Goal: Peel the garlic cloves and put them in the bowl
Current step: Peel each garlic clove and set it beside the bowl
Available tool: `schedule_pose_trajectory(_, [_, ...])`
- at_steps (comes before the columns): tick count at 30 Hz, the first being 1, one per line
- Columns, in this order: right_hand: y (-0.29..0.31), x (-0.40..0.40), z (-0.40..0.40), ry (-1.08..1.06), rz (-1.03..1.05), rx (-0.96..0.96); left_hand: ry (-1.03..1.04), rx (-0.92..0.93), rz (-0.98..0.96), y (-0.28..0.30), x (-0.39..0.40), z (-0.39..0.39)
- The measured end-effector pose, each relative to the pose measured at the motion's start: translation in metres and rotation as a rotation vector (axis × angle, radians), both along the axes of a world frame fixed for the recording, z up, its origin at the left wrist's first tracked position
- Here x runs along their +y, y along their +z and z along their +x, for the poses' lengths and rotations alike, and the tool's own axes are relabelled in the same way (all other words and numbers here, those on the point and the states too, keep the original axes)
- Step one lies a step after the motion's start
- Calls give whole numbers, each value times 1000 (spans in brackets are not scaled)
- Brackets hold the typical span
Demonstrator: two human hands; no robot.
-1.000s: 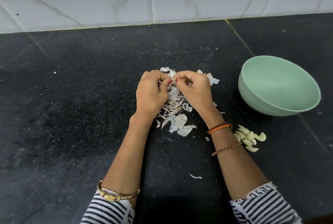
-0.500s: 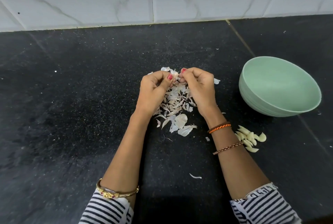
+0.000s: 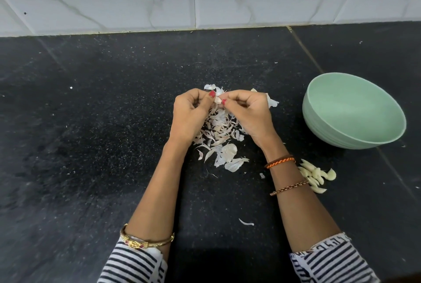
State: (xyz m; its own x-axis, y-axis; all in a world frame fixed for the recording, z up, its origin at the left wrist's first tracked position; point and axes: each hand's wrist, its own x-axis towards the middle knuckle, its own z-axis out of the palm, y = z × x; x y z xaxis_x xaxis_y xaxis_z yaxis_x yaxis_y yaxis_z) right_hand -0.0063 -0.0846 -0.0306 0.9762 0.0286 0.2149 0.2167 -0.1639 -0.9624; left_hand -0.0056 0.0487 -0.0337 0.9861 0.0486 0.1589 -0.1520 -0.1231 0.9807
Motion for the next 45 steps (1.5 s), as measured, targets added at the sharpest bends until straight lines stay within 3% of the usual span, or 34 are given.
schedule_pose_trajectory(14, [-11, 6, 1, -119, -479, -192, 8, -4, 169, -9, 3, 5])
schedule_pose_trajectory(17, [-12, 8, 1, -117, -405, -180, -28, 5, 97, -5, 2, 4])
schedule_pose_trajectory(22, [-7, 4, 3, -153, -48, -36, -136, 42, -117, 4, -2, -3])
schedule_pose_trajectory(27, [-8, 2, 2, -203, -48, -106, -25, 60, -165, 4, -4, -2])
schedule_pose_trajectory(31, [-8, 2, 2, -59, 67, -73, 47, 53, -192, 4, -2, -2])
schedule_pose_trajectory(36, [-8, 10, 1, 53, 152, -121, -10, 92, -220, 9, -6, -6])
schedule_pose_trajectory(45, [-22, 10, 8, -187, -160, -245, 80, 87, -169, 5, -4, -4])
